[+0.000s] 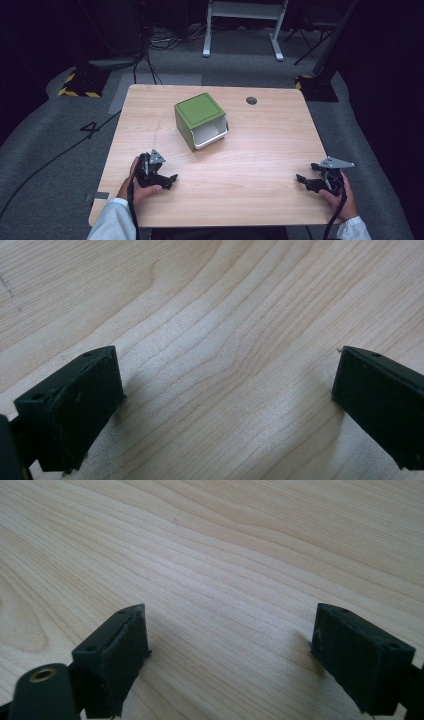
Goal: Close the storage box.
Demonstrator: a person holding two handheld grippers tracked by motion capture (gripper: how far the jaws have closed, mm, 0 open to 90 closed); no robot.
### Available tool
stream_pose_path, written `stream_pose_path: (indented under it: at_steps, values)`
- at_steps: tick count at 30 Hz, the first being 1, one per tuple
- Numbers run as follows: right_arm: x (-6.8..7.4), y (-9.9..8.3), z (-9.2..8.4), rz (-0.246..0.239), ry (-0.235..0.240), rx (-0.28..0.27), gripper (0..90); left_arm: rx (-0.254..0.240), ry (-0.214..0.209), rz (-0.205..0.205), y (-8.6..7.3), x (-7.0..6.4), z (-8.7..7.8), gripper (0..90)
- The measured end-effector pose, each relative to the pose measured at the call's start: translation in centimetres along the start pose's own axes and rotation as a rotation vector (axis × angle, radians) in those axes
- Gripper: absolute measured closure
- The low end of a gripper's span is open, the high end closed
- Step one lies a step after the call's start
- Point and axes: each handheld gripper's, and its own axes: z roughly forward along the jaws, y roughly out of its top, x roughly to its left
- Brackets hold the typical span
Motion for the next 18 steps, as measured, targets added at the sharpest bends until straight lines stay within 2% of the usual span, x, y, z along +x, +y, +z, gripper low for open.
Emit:
stream_pose_path:
  at_steps: [18]
  values:
    - [-0.02, 0.0, 0.0, -0.001, 0.001, 0.0, 15.1, 0.0, 0.008, -0.006, 0.05, -0.07, 0.05, 0.1]
